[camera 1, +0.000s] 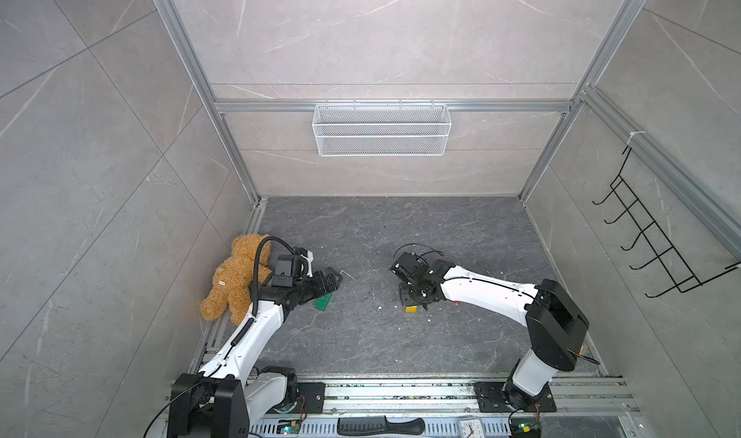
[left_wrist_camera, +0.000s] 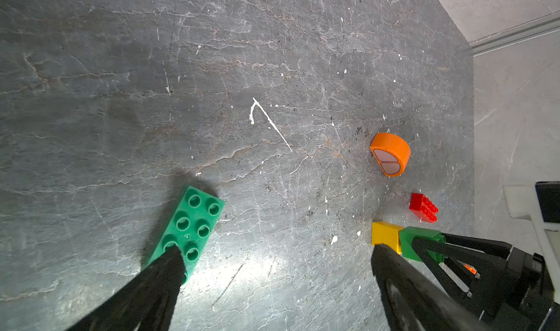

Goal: Assemble an ice cream with lego
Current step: Assemble the lego brick with the lego brick.

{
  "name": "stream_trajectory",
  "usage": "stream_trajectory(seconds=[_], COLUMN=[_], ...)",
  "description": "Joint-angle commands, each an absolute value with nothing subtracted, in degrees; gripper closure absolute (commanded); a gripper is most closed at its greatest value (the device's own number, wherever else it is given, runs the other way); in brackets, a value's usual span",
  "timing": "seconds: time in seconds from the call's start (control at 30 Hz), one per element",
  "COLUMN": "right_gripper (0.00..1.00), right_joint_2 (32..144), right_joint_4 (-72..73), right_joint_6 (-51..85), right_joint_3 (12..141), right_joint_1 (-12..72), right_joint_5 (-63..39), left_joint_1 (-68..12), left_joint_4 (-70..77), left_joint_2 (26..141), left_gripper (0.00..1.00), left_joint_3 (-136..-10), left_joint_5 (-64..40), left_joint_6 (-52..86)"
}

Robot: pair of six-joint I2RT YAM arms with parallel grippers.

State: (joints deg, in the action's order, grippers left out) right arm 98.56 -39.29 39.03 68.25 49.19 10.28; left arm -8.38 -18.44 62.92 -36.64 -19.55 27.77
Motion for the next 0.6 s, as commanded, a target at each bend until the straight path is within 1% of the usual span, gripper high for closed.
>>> stream_trajectory(seconds=[0.0, 0.13, 0.27, 0.43, 0.57], right_gripper=[1.00, 1.00, 1.00, 1.00, 1.00], right_joint_2=[103.46, 104.47, 103.98, 103.16, 104.79], right_joint_4=[-46.37, -50.40, -52.79, -48.53, -45.94], right_joint_6=[41.41, 46.33, 51.07, 49.55, 47.34], right_joint_3=[65.40, 68.24, 69.43, 67.35, 65.71], right_joint_1=[49.58, 49.66, 49.92, 50.67, 50.77], right_joint_5=[8.55, 5.83, 8.27, 11.05, 9.16], left_joint_1=[-8.61, -8.56, -8.59, -8.61, -8.60], left_joint_4=[-19.57, -20.04, -19.55, -19.18, -19.29], left_joint_2=[61.83, 61.79, 62.07, 62.58, 62.42], left_gripper=[0.01, 0.01, 0.01, 0.01, 0.01], left_joint_3=[-38.76, -39.04, -38.94, -39.03, -39.25], left_joint_5=[-19.34, -19.11, -19.15, -19.56, -19.51], left_joint_6=[26.22, 26.06, 26.21, 26.17, 26.05])
